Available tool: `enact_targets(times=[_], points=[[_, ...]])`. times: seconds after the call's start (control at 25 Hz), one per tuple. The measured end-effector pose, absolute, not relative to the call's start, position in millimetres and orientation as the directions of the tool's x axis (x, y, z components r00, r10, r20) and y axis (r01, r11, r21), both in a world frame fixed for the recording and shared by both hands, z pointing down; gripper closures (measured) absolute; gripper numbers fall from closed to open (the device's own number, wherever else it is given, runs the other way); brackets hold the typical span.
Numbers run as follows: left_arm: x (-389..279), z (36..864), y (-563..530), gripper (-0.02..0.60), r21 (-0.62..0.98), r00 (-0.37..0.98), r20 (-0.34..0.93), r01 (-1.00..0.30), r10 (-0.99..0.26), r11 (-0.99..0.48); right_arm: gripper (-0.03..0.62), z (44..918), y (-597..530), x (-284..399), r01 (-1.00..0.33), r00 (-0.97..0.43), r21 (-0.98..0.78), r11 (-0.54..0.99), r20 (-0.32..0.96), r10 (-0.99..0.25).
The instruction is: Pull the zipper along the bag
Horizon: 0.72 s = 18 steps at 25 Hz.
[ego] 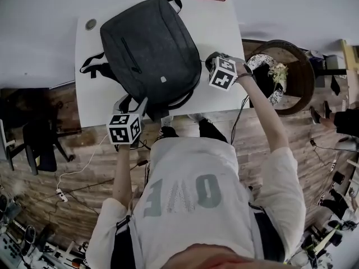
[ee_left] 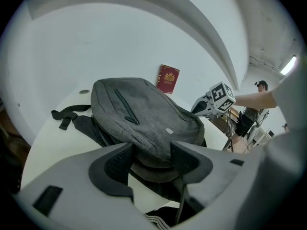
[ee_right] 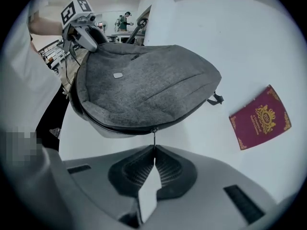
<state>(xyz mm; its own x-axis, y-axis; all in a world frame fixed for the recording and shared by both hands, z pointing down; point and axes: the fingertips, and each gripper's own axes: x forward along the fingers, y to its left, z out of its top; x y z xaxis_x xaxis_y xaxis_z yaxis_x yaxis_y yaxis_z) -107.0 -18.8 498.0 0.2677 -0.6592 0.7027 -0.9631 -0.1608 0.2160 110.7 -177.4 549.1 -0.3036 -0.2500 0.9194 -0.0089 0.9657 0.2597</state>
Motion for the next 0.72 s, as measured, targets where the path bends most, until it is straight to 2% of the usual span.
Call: enact_targets(times=[0.12, 0.24, 0.32, 0.44, 0.52, 0.72], points=[[-111, 491, -17, 0.345, 0.174, 0.231, 0.702, -0.973, -0.674, -0.151, 0.563, 550, -179, 109, -0.016, -0.313, 0.27, 0.963, 0.913, -0.261], [-129, 473, -12, 0.344, 0.01, 0.114, 0.664, -0.99, -0.739, -0.144, 0.563, 550, -180, 109, 0.001, -0.311, 0.29, 0.957, 0.91, -0.275], [-134, 464, -16, 0.342, -0.106, 0.089, 0.64, -0.973, -0.763, -0.203, 0.563, 550, -178, 108, 0.014, -0.316, 0.291, 0.957, 0.909, -0.272], [-119, 469, -43, 0.323, -0.264, 0.175, 0.632, -0.867, -0.755, -0.422, 0.565, 548, -176, 109, 0.024, -0.315, 0.277, 0.961, 0.914, -0.255], [-105, 484, -67, 0.314, -0.303, 0.252, 0.66, -0.773, -0.708, -0.558, 0.563, 546, -175, 111, 0.043, -0.301, 0.275, 0.961, 0.92, -0.25], [-107, 543, -94, 0.285, -0.171, 0.348, 0.755, -0.713, -0.556, -0.68, 0.565, 542, -170, 113, 0.151, -0.219, 0.261, 0.954, 0.949, -0.225]])
